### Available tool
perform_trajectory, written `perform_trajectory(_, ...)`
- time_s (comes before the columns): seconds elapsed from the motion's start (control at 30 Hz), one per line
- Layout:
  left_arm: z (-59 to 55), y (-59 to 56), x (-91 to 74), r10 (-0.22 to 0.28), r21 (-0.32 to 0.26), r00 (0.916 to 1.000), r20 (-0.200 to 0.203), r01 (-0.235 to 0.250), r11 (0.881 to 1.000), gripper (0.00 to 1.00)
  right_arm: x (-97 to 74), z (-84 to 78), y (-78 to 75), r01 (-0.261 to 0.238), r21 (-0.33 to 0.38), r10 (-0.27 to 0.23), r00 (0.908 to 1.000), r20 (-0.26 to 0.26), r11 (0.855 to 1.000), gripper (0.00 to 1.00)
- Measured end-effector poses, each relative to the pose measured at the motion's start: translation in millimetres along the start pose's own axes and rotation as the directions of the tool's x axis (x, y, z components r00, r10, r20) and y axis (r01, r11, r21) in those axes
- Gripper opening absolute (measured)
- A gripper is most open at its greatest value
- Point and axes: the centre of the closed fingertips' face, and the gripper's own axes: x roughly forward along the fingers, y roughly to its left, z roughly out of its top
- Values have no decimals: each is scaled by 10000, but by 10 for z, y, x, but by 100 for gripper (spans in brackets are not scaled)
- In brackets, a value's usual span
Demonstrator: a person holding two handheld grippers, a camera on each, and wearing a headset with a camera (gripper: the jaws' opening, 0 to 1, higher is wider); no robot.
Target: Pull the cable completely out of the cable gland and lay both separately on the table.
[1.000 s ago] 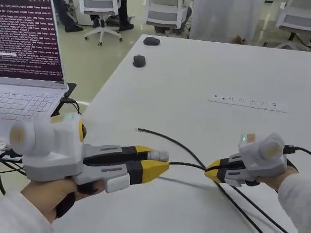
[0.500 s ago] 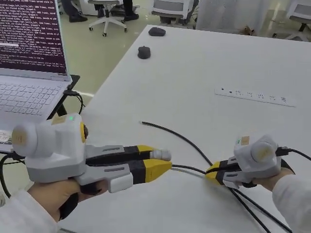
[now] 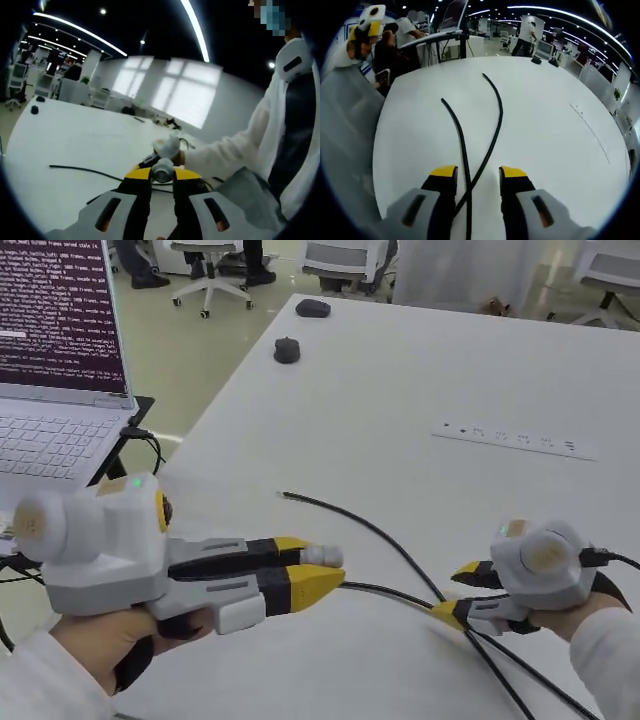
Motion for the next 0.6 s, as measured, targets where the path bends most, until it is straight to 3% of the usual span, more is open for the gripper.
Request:
perform_trajectory(0.17,1,-18,17,-91,15,10000,-1,91,10000,17,-94,-163,68,91,-23,-92,9985,-536,10000,24)
perform_trajectory(0.27,1,-21,26,-111,1,9999,7,111,9999,17,-86,-274,124,-30,-798,-52,9948,-1018,9968,17)
perform_trajectory(0.33,16,-22,23,-106,-2,9999,73,106,9999,17,-56,-340,151,-83,-597,5,9914,-1308,9982,14)
perform_trajectory(0.47,28,-12,-3,-35,-6,9999,126,35,10000,17,-15,-356,192,-139,-555,60,9901,-1400,9984,6)
perform_trajectory(0.6,62,15,-26,68,-98,9995,313,-64,9999,17,-4,-358,173,-129,-344,69,9854,-1702,9993,4)
